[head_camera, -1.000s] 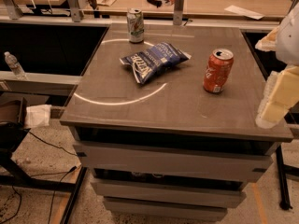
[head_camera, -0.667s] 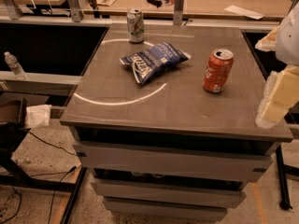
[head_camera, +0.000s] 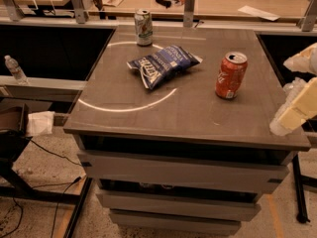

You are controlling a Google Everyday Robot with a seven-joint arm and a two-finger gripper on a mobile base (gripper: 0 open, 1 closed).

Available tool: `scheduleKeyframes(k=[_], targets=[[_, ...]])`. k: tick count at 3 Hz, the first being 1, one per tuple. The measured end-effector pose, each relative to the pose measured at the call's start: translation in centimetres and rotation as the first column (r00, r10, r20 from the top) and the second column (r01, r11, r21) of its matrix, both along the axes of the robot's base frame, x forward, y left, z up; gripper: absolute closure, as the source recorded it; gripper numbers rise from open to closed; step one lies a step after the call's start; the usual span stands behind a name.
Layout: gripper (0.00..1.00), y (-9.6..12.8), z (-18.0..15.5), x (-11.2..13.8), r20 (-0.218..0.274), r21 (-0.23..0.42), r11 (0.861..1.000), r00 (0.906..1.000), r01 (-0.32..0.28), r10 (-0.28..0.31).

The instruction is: Knock coke can over

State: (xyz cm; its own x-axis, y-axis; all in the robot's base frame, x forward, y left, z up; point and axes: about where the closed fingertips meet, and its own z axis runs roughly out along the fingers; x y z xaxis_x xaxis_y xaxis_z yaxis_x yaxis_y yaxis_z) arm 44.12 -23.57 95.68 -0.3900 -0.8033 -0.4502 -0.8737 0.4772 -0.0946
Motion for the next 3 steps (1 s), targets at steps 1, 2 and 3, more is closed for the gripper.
scheduleKeyframes(k=[1, 2, 3], targets=[[0.00, -0.7, -1.6, -0.2, -0.004, 0.189, 0.976, 0.9934, 0.113, -0.114], [0.00, -1.4, -3.1, 0.1, 0.045, 0.348, 0.919, 0.9757, 0.186, -0.214], [0.00, -1.9, -4.8, 0.4, 0.093, 0.464, 0.859, 0.9518, 0.218, -0.292]])
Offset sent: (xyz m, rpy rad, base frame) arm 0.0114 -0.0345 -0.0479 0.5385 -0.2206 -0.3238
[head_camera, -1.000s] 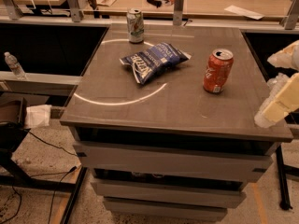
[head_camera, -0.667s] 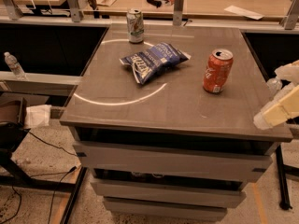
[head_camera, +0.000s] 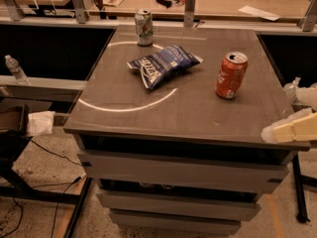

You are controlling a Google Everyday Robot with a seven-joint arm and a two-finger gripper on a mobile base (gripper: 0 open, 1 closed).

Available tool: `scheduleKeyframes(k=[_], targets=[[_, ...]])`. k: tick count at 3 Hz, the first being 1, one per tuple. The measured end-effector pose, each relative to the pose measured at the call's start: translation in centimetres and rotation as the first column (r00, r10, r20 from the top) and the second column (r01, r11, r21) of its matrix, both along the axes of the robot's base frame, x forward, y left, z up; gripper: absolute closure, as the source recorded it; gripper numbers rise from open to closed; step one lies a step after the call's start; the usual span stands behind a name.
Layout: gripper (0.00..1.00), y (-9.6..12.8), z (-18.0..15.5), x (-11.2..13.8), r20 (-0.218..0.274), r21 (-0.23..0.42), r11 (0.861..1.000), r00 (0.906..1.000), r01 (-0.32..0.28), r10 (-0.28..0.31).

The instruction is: Knock coke can over

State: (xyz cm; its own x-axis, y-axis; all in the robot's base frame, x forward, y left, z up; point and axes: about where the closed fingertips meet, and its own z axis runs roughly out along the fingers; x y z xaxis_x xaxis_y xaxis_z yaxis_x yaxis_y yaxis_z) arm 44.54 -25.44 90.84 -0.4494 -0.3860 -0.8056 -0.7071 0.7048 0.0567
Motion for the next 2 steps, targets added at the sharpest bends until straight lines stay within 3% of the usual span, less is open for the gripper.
scheduleKeyframes(k=[1, 2], targets=[[0.00, 0.41, -2.38, 0.05, 0.063, 0.056, 0.998, 0.9979, -0.020, 0.016], [0.00, 0.42, -2.38, 0.06, 0.063, 0.056, 0.998, 0.9979, -0.020, 0.017]])
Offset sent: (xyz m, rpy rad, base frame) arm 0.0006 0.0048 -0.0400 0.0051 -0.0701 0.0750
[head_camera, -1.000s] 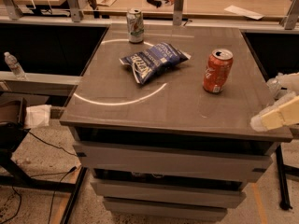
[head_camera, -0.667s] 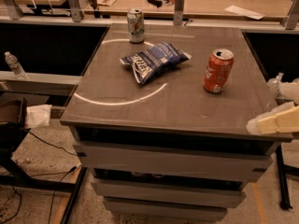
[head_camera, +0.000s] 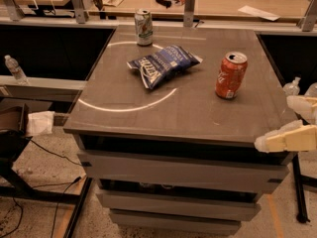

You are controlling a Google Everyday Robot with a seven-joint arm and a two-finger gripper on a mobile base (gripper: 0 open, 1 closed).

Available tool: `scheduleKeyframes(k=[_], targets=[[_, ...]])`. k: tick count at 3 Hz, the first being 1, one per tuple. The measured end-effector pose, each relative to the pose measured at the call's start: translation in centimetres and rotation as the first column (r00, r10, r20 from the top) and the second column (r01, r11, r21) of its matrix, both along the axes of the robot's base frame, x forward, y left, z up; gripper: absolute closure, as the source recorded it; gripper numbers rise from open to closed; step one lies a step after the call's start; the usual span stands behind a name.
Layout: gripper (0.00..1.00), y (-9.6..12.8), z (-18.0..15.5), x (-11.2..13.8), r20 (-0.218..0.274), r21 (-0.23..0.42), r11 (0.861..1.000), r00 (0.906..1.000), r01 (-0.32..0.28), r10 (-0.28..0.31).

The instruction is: Knock coke can over

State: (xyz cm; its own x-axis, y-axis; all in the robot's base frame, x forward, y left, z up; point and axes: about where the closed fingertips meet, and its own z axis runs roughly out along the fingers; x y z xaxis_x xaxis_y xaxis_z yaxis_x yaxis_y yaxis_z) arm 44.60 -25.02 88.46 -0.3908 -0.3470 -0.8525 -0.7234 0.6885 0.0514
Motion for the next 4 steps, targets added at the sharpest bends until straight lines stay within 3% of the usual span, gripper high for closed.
scheduleKeyframes(k=[1, 2, 4], targets=[[0.00, 0.2, -0.3, 1.0, 0.040, -0.012, 0.999, 0.9983, -0.043, 0.043], [0.00, 0.6, -0.8, 2.4, 0.098, -0.022, 0.994, 0.9888, -0.110, 0.112], [0.00, 0.2, -3.1, 6.0, 0.154, 0.023, 0.991, 0.9800, -0.131, 0.126]])
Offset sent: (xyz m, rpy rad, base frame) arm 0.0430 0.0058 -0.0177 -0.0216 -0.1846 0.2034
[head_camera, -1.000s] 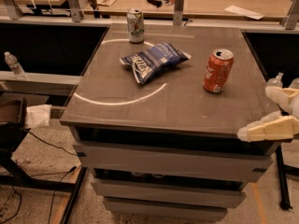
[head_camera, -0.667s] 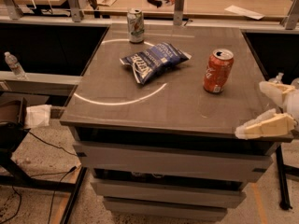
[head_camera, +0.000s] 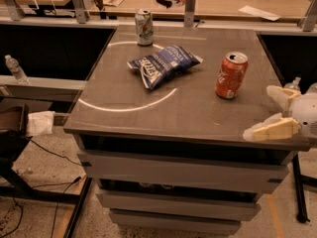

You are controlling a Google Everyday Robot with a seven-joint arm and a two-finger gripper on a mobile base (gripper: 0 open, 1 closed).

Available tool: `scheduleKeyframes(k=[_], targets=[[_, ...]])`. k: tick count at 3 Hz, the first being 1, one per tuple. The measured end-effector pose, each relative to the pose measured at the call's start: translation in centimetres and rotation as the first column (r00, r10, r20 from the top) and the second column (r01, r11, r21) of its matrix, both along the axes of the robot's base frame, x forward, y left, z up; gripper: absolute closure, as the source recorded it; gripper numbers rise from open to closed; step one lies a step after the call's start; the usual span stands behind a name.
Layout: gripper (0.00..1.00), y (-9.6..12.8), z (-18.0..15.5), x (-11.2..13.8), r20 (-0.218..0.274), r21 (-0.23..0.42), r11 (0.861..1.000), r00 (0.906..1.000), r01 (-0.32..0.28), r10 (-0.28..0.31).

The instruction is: Knock coke can over

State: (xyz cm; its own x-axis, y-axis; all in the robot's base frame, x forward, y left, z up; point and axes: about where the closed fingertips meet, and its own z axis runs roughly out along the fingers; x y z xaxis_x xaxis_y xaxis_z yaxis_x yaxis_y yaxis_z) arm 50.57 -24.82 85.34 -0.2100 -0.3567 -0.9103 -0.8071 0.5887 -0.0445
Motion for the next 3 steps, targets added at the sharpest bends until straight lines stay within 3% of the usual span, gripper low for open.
scheduleKeyframes(k=[2, 3], targets=[[0.00, -0.9, -0.4, 4.4, 0.051, 0.051, 0.998, 0.9981, 0.031, -0.034], [0.00, -0.6, -0.6, 6.3, 0.046, 0.073, 0.996, 0.9979, 0.042, -0.046]])
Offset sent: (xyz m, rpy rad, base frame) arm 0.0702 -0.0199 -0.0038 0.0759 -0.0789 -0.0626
